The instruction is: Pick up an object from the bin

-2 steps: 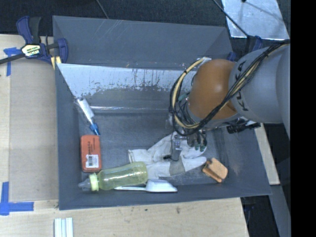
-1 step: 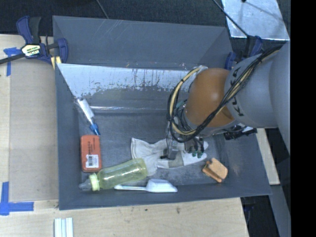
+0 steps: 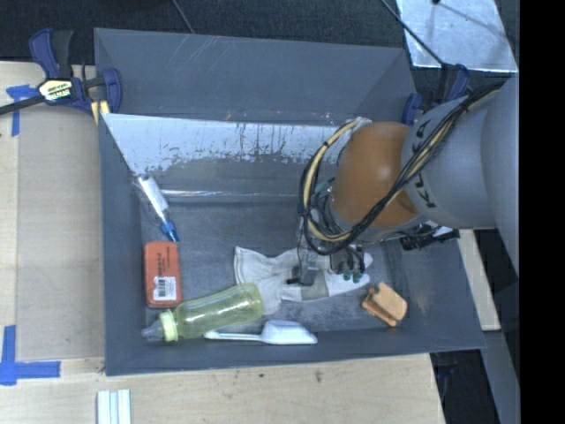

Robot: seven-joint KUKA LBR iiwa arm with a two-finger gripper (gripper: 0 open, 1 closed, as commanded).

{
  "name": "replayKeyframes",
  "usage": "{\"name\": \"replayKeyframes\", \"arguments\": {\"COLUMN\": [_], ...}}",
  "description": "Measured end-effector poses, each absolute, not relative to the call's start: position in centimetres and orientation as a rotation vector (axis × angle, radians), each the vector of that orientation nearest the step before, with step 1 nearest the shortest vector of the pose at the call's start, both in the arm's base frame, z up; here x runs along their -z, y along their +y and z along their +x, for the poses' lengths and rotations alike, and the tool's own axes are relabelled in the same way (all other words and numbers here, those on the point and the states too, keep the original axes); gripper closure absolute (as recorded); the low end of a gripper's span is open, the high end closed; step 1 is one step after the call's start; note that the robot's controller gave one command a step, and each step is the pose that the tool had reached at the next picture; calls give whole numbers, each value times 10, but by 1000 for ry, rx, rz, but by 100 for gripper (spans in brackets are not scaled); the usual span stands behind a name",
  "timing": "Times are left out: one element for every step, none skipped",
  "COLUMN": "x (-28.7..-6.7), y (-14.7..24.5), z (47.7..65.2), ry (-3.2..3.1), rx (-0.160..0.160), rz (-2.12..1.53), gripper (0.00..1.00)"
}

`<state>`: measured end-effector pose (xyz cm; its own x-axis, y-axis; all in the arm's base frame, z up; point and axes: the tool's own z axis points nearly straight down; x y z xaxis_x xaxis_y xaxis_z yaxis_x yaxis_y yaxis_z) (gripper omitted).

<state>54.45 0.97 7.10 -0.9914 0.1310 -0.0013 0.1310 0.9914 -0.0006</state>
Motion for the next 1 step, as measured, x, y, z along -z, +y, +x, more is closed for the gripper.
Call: {"name": "replayKeyframes", "arguments": {"x": [-73], "y": [10], "z": [544], "ry": [3134], "rx": [1], "rz": [207], "gripper": [100]}}
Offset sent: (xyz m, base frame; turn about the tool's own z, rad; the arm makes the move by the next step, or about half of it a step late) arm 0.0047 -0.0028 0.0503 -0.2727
